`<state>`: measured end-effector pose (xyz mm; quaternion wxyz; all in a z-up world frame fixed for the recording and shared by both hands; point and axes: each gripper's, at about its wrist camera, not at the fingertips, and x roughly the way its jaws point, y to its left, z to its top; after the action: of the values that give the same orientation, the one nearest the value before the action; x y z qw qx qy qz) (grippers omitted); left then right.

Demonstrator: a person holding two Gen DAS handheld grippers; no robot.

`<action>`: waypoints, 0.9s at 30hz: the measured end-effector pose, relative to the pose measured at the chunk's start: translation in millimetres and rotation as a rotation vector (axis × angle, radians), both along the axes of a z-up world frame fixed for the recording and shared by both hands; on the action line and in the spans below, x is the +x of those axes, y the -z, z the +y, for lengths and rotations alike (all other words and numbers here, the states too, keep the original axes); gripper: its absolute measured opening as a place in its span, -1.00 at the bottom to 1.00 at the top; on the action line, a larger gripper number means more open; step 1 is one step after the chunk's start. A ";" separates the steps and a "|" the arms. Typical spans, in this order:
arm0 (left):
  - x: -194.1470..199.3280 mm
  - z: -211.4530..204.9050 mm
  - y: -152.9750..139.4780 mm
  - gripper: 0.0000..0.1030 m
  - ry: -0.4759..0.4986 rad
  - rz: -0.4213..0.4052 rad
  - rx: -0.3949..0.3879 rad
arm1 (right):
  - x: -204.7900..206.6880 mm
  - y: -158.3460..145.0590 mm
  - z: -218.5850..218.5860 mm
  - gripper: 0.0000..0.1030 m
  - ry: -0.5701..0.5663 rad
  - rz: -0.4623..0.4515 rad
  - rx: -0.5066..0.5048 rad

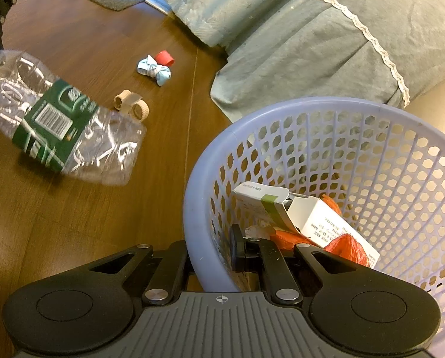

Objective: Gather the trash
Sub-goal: 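Carry the water bottle over the basket and open the left gripper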

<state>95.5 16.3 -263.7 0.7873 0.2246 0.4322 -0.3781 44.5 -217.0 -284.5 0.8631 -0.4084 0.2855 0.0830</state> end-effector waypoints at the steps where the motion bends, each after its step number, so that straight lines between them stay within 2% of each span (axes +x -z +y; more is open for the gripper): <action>1: 0.1 1.4 -1.5 -0.46 -0.012 -0.002 -0.009 | 0.7 0.1 -0.1 -0.89 0.000 0.000 0.001; 11: 6.0 8.1 -29.4 -0.46 -0.101 -0.052 -0.074 | 1.5 -0.1 -0.1 -0.89 0.000 0.001 -0.001; 16: 8.7 1.1 -43.9 -0.46 -0.096 -0.078 -0.083 | 2.0 -0.1 0.2 -0.89 -0.001 0.001 -0.002; 22: 16.2 -7.2 -72.9 -0.46 -0.080 -0.097 -0.138 | 1.8 0.4 0.3 -0.89 -0.002 0.001 -0.004; 27: 26.0 -27.3 -99.1 -0.46 -0.021 -0.062 -0.197 | 2.6 0.3 0.2 -0.89 -0.001 0.000 -0.002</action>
<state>121.4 -11.1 -164.6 0.8226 0.1529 0.3706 -0.4033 47.1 -216.8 -284.8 0.8625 -0.4094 0.2855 0.0831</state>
